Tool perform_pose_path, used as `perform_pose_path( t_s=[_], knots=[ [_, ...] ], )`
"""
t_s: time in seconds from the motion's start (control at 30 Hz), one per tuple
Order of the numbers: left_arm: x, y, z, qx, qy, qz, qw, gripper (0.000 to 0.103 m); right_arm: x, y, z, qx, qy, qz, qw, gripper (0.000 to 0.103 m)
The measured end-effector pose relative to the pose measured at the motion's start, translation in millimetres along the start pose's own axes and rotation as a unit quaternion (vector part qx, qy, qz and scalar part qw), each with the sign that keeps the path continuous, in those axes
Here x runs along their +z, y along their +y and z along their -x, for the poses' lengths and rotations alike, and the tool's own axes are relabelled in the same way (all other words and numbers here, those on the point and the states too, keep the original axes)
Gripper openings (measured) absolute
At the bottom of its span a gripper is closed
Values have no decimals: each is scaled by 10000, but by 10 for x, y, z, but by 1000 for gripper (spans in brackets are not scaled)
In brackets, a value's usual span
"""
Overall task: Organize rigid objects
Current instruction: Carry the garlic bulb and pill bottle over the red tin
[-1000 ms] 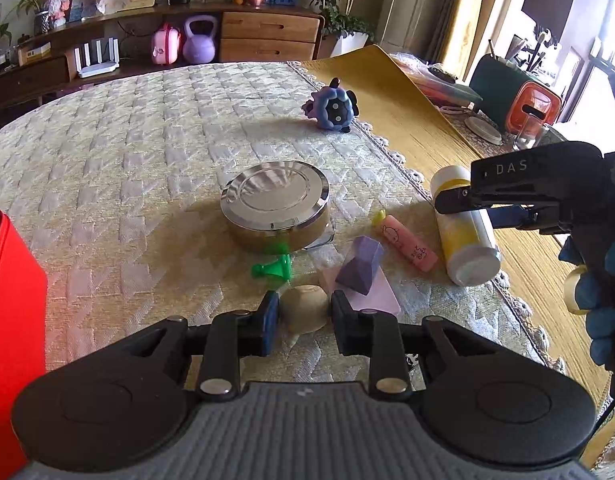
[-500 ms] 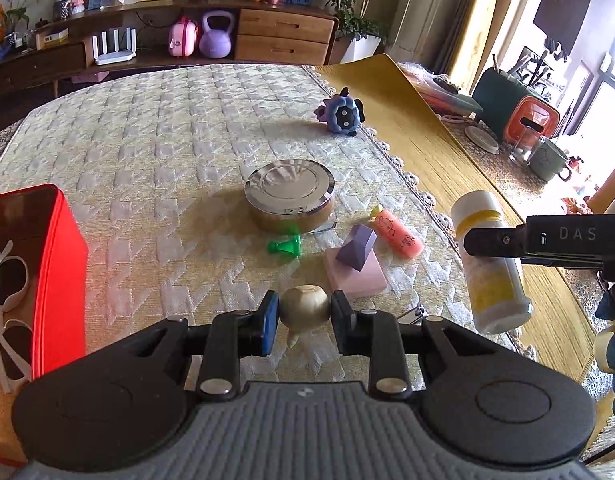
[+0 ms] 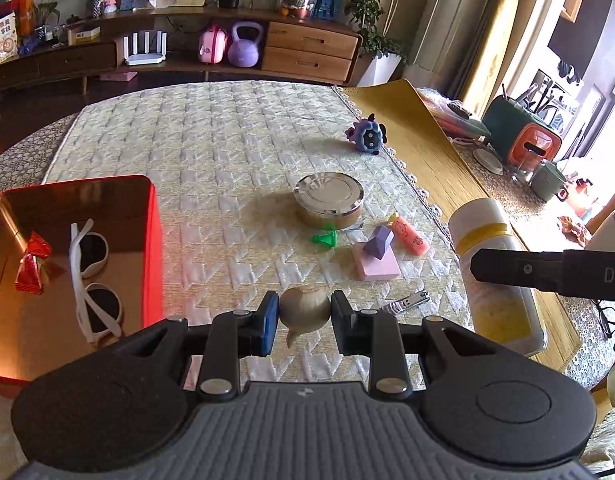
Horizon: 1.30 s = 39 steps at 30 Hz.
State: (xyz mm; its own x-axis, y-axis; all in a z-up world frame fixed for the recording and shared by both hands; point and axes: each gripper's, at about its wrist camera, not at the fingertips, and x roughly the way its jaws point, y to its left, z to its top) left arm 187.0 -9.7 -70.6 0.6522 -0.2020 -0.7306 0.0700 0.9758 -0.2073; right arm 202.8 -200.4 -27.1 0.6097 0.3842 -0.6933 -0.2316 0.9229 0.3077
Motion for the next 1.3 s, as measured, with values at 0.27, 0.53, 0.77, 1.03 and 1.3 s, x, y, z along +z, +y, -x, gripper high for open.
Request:
perform_pose_path(
  t_s=[0.27, 0.53, 0.77, 1.03, 1.3],
  knots=[
    [-27, 360, 329, 240, -122, 204, 9994, 28, 21, 505, 0, 267, -4, 325, 9991, 47],
    [-6, 836, 563, 580, -244, 389, 9973, 28, 58, 1075, -155, 539, 35, 689, 9962, 47],
    [-11, 1277, 610, 885, -239, 601, 9940, 28, 99, 1513, -415, 693, 167, 929, 9931, 41],
    [-55, 1696, 485, 1219, -87, 873, 9887, 28, 109, 1809, -756, 658, 268, 1376, 9879, 9],
    [-73, 1808, 323, 1189, 36, 848, 9893, 28, 269, 1350, -838, 266, 310, 1358, 9899, 26]
  ],
)
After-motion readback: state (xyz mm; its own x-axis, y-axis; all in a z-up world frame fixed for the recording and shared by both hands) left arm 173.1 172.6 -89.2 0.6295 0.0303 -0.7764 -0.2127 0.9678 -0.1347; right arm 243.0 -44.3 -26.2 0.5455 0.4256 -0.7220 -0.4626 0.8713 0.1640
